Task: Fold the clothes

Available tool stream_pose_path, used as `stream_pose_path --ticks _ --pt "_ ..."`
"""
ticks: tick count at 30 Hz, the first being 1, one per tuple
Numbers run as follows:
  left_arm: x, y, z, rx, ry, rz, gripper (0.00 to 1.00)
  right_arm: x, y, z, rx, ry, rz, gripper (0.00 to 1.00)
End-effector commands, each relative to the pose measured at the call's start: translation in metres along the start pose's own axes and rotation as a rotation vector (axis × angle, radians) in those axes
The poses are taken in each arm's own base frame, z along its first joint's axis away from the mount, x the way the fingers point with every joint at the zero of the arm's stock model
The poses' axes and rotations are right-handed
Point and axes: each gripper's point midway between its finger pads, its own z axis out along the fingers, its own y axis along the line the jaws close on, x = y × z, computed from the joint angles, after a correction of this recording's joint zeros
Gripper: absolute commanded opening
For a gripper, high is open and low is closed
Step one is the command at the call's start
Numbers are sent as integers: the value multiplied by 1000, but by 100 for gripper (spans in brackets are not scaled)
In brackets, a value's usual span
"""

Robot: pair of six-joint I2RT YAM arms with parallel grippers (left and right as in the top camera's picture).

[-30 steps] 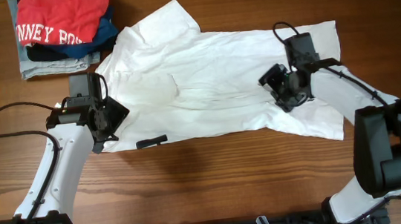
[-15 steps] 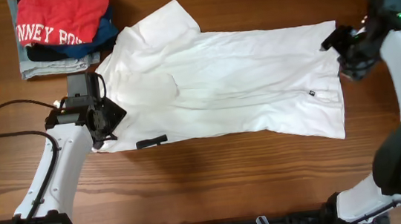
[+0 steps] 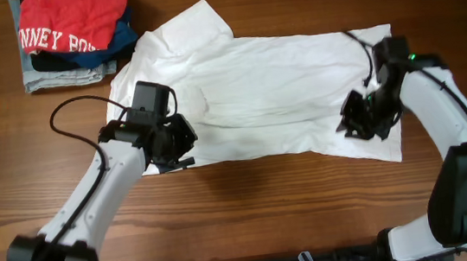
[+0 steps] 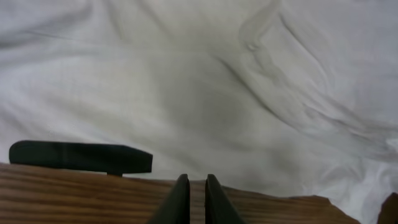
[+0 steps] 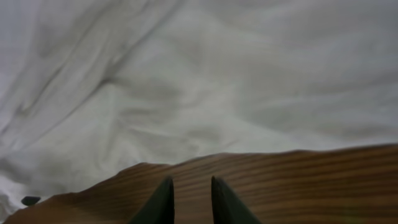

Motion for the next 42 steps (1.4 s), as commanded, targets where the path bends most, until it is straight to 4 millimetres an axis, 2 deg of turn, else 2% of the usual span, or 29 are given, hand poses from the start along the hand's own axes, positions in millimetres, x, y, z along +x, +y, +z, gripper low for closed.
stream_pose_path --ticks 1,4,6,7,8,9,12,20,24,29,31,34,37,42 --pt "-6 11 30 -49 16 -12 10 -7 -12 20 3 -45 42 25" --pt "-3 21 47 -88 55 -30 5 -13 -20 19 0 -62 77 27" --pt "-3 25 52 -103 59 -32 5 -30 -39 16 65 -133 182 28" --pt "-6 28 52 -118 45 -31 5 -35 -46 16 78 -148 222 23" --pt "-7 30 53 -132 36 -31 5 -38 -49 18 78 -146 238 10" --pt "-9 34 54 -149 26 -31 5 -38 -53 18 82 -141 253 4" --pt "-10 38 57 -168 21 -31 8 -38 -55 20 89 -136 258 4" --pt "-2 54 79 -226 74 -73 7 -42 -54 23 82 -145 306 4" --pt "-7 62 76 -234 72 -108 8 -42 -60 35 107 -116 334 4" --pt "-18 116 57 -390 51 -278 7 -44 -69 36 150 -131 355 4" --pt "-25 129 53 -393 45 -328 8 -43 -67 37 139 -122 357 4" --pt "-31 140 49 -398 36 -371 8 -38 -76 43 144 -113 396 4" --pt "-27 156 41 -436 61 -421 4 -37 -94 44 146 -108 425 4" --pt "-12 173 30 -515 111 -453 4 -35 -108 41 194 -111 456 4"
